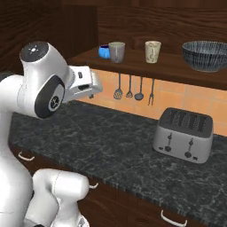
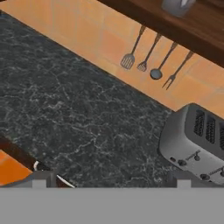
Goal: Gather all objects into one cabinet and sort the glasses and bowls to opposite sides.
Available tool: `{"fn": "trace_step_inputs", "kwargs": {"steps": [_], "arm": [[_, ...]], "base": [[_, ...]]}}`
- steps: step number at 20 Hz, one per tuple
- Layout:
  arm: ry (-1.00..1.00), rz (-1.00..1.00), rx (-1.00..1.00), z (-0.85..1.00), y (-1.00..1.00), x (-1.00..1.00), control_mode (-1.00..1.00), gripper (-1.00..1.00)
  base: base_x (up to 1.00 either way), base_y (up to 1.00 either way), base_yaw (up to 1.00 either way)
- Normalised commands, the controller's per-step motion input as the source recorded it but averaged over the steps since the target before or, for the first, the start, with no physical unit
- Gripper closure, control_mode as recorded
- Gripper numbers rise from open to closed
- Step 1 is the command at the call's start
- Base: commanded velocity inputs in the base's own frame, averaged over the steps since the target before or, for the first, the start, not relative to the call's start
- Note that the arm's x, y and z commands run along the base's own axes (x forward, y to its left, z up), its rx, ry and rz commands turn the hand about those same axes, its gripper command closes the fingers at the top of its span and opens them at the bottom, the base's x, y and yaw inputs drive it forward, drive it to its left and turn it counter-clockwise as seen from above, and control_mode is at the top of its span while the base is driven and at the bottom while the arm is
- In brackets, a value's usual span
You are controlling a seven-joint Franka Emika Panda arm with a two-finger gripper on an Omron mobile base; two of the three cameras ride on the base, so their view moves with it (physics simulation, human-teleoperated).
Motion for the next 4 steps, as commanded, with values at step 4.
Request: {"fn": "trace_step_inputs", "kwargs": {"steps": [4], "arm": [[-0.25, -0.06, -0.02, -0.15, 0.01, -1.00, -1.00, -1.00]], "base": [[0.00, 0.00, 0.00]]}}
